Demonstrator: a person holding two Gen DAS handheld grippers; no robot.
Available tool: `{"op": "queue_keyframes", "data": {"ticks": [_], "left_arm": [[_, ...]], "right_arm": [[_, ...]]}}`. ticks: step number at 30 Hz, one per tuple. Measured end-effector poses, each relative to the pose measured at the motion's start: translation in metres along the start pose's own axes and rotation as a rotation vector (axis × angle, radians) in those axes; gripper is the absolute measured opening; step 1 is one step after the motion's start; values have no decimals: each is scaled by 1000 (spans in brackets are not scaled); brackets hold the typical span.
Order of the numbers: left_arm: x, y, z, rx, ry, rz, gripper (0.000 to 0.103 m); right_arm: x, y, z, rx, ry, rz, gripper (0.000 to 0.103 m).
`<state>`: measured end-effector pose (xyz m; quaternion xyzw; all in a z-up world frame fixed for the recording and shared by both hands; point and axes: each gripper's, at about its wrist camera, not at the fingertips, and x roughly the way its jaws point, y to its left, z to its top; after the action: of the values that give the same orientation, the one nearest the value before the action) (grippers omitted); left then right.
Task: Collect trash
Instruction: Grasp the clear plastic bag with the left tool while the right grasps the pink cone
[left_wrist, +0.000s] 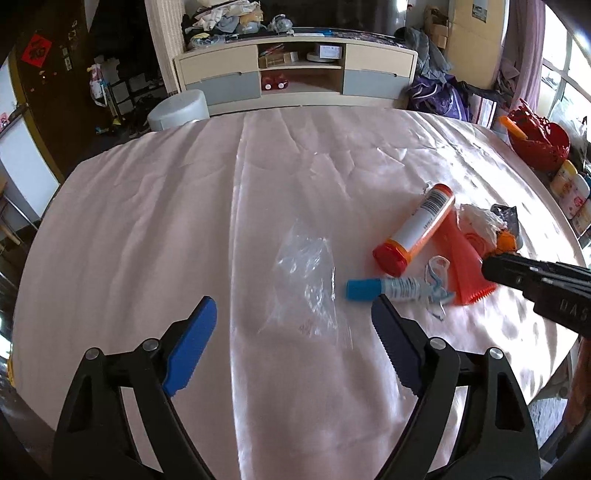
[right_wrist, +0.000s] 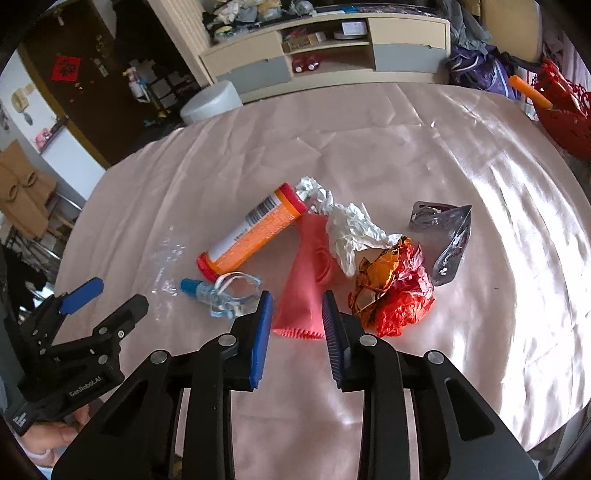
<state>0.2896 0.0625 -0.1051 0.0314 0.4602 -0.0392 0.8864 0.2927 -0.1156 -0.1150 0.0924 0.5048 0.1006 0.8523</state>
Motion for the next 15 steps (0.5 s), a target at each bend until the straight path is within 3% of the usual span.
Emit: {"op": "queue_keyframes", "data": {"ticks": [3,6,15], "left_arm": [[14,1,3,-6,20,-6,80],[28,2,3,-4,52,-11,69],[46,6,-1,-13,85,-37,64]], "right_arm": [[8,0,-2,-2,16,-4,31],[10,2,-3,-11,6,-7,32],[21,5,0,-13,38,1,37]]}}
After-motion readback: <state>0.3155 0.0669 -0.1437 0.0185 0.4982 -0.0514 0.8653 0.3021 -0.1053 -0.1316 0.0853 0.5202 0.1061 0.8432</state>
